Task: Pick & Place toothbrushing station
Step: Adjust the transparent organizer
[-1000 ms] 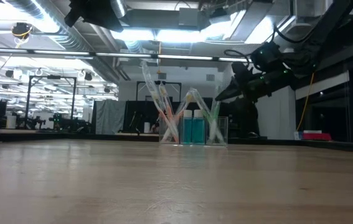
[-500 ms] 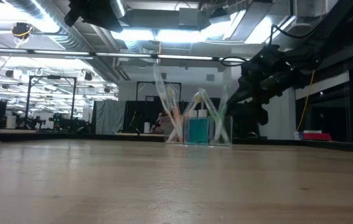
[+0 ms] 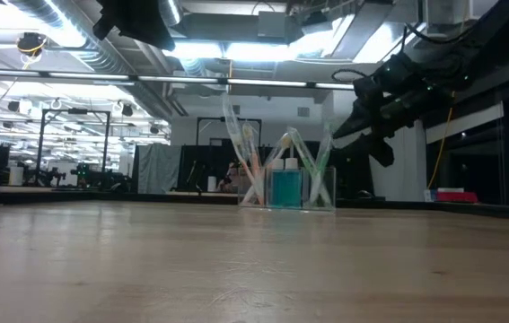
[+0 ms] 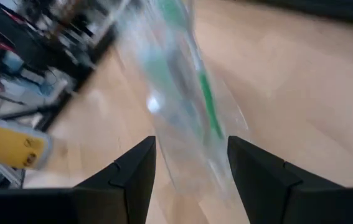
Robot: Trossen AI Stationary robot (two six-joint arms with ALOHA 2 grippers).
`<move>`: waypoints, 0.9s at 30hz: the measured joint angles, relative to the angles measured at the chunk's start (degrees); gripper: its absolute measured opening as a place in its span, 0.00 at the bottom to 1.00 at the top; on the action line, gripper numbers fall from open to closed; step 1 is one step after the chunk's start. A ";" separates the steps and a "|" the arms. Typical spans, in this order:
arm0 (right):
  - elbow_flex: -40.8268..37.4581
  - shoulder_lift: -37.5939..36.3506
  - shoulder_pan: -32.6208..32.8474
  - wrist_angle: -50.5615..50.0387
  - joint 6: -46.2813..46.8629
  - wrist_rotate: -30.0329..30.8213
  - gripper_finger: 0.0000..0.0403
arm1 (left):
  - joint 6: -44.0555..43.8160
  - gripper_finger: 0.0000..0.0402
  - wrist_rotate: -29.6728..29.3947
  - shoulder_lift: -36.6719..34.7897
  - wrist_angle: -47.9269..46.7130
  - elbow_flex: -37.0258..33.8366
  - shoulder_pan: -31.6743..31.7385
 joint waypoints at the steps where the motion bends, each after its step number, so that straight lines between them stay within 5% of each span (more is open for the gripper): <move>1: 0.02 -0.12 0.03 -1.96 -0.50 0.10 0.50 | -0.02 0.01 0.00 -0.02 -0.02 0.00 0.06; 14: 0.02 -0.11 4.11 -10.84 -3.06 14.58 0.47 | 0.04 0.01 -0.81 -0.37 -0.18 0.00 0.95; 27: 0.02 -0.10 4.43 -11.63 -2.71 14.92 0.11 | 1.37 0.01 -0.37 -0.90 -0.46 -0.02 2.81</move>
